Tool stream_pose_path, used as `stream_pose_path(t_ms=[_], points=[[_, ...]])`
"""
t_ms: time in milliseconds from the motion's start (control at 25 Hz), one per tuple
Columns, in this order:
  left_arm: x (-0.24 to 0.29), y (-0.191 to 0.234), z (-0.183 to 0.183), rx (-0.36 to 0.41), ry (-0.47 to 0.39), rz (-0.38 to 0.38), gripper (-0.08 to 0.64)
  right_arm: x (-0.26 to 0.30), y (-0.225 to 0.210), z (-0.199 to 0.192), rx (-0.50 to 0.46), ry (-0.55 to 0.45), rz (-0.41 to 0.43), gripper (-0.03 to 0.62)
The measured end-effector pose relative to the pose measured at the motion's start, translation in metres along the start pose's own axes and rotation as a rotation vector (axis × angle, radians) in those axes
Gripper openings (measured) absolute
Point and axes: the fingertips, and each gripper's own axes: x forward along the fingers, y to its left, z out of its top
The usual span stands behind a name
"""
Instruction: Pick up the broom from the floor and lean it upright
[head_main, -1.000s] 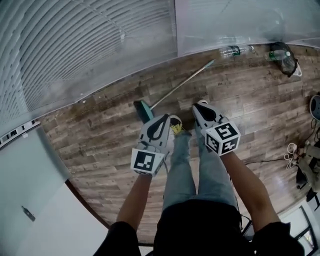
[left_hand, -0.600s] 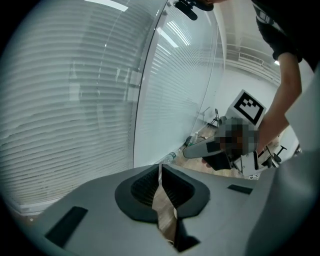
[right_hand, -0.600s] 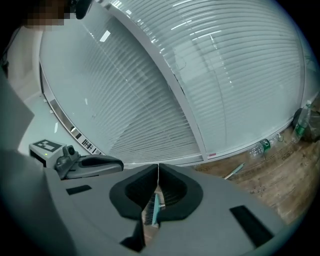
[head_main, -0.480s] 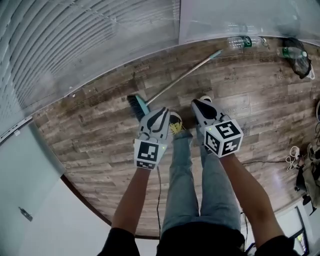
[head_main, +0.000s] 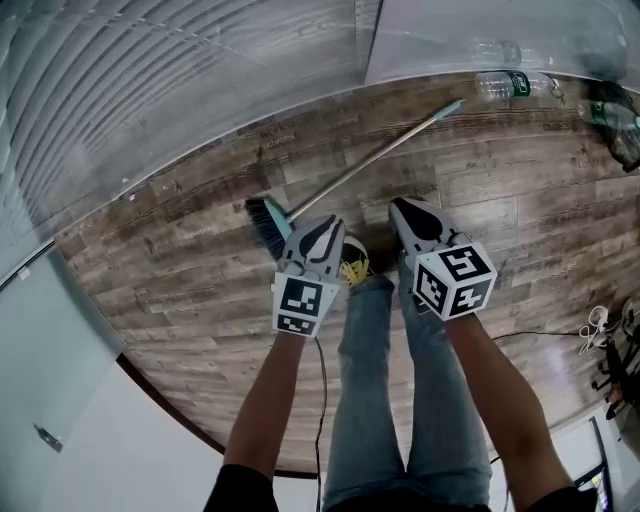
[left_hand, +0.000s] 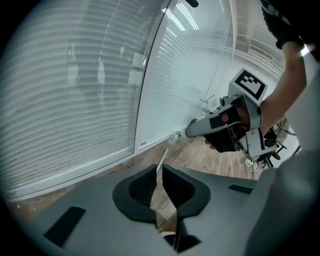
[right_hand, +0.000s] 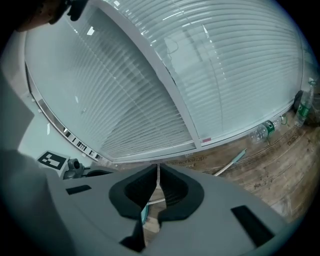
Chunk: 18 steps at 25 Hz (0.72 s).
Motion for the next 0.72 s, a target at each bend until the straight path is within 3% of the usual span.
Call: stream_pose_path(t_ms=[320,440,720], points=[[0.096,0.025,-0.082,0.051,0.080,0.016,0.031,0.068,-0.067,-0.049,0.080,-0.016,-0.081,0.023],[0.133,0.036,-0.115,0.063,0.126,0.023,0.132,0.090,-0.090,-0.072,0.082,-0.010,-0.093,0.023],[0.224,0.065,-0.172,0.171,0.218,0.062,0.149,0.139,-0.140,-0.121,0.052,0.039,-0.077,0.026]])
